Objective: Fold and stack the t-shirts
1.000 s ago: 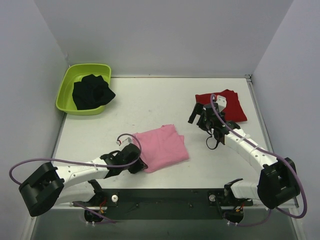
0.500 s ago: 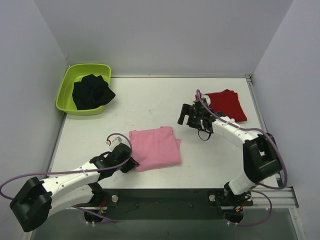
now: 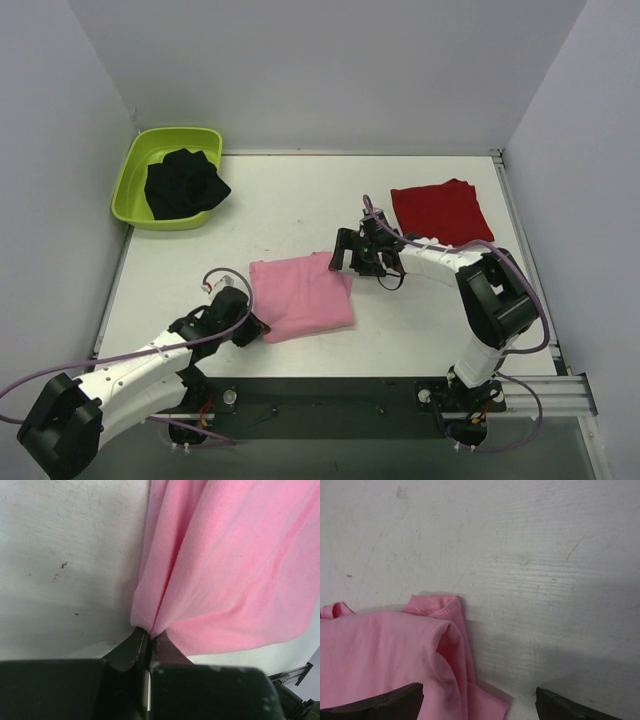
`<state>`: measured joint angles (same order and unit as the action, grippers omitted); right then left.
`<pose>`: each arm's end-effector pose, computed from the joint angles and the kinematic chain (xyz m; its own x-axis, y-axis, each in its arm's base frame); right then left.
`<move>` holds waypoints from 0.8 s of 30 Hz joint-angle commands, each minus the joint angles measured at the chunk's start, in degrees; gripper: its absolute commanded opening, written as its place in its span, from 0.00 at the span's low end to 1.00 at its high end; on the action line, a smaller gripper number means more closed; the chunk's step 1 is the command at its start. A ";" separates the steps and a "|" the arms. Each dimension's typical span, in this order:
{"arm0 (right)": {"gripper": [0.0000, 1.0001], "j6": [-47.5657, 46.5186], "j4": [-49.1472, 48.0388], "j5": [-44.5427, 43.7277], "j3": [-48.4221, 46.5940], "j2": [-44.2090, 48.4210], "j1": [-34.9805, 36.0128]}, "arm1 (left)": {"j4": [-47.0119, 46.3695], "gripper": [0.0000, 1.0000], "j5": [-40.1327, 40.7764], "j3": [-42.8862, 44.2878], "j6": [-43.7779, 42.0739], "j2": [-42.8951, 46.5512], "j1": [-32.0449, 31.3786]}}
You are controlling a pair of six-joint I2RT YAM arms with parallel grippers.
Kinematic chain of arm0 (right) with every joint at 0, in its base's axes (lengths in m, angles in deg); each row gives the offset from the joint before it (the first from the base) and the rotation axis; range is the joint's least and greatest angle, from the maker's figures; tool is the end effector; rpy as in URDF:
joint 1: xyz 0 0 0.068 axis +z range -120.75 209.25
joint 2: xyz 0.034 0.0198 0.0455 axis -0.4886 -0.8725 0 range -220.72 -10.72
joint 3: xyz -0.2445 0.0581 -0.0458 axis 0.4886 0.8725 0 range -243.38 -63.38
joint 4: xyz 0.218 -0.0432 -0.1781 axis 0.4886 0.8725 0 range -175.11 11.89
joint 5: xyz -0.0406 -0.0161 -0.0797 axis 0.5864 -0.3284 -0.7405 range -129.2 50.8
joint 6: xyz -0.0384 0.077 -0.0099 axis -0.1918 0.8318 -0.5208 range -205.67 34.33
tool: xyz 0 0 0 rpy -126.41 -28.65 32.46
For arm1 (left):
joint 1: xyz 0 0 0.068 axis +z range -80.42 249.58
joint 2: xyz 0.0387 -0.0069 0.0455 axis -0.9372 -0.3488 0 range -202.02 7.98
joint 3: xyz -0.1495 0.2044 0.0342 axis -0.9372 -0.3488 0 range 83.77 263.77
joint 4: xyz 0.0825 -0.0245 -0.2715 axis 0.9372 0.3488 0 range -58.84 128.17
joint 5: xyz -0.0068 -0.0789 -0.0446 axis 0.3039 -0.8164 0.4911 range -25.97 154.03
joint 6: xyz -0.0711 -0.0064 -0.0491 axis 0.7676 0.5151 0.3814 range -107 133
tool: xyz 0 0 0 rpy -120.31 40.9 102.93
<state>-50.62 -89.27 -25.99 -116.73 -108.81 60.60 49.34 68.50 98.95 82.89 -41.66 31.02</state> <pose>0.3335 0.2238 0.1132 -0.8308 0.1486 -0.5364 -0.2170 0.8010 0.5579 0.1665 -0.1252 0.0783 -0.7626 -0.5893 -0.2668 -0.3827 0.7435 -0.5484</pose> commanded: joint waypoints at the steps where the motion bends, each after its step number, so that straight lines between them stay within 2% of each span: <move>1: 0.96 2.48 -4.27 0.50 1.84 1.14 0.81 | 1.60 0.00 0.37 -1.91 -2.48 -1.33 1.12; 11: 0.96 3.89 -7.79 0.41 -1.41 -5.62 3.71 | -0.07 0.00 -1.04 -2.87 -2.83 -1.33 1.83; 16: 0.93 4.15 -7.79 0.59 -3.34 -8.17 5.12 | 0.02 0.00 -1.39 -3.49 -3.09 -0.45 2.18; 24: 0.73 3.27 -5.77 -0.90 -4.32 -8.70 6.79 | -0.15 0.00 -2.01 -3.75 -3.79 -0.10 3.41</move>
<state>-46.84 -99.57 -25.90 -120.92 -115.82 66.02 46.04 65.27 97.14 81.25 -41.25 33.40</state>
